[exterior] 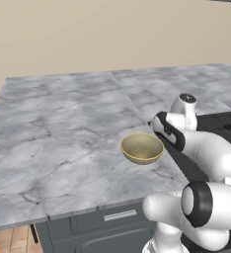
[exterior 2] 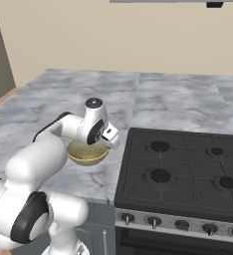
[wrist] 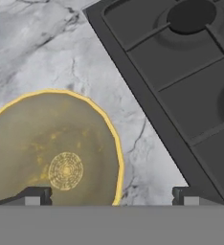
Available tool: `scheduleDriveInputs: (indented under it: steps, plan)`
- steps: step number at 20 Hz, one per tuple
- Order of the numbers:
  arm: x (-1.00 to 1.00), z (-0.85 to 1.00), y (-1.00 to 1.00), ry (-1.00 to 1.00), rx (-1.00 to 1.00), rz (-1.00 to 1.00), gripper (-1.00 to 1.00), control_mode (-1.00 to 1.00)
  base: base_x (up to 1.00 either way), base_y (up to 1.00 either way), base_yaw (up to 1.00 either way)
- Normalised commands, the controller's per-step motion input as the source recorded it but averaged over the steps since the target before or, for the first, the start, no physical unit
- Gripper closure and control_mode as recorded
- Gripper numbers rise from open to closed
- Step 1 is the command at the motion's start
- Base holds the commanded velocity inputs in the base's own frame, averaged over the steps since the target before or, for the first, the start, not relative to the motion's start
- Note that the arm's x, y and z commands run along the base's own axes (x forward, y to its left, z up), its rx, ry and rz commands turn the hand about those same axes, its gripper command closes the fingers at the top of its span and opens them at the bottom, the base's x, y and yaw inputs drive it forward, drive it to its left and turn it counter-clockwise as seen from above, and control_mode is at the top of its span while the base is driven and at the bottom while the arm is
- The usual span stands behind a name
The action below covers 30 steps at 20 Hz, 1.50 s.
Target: Pick the jar and bowl and place them in the sink. Then turn on the water.
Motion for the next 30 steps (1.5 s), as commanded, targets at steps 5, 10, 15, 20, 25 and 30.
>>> scheduleDriveInputs:
  steps: [5, 10, 15, 20, 25, 30]
  plan:
    - [0.15, -0.24, -0.14, 0.05, 0.00, 0.12, -1.00, -1.00, 0.00, 0.00, 0.00]
    - [0.27, -0.32, -0.01, 0.03, 0.00, 0.11, -1.00, -1.00, 0.00, 0.00, 0.00]
    - [0.30, -0.31, 0.00, 0.00, 0.03, 0.03, -1.00, -1.00, 0.00, 0.00, 0.00]
    - [0.26, -0.27, 0.00, 0.02, 0.04, 0.00, -1.00, -1.00, 0.00, 0.00, 0.00]
    - [0.24, -0.24, 0.00, 0.05, 0.00, 0.00, -1.00, -1.00, 0.00, 0.00, 0.00]
    - [0.29, -0.22, 0.00, 0.03, 0.00, 0.00, -1.00, -1.00, 0.00, 0.00, 0.00]
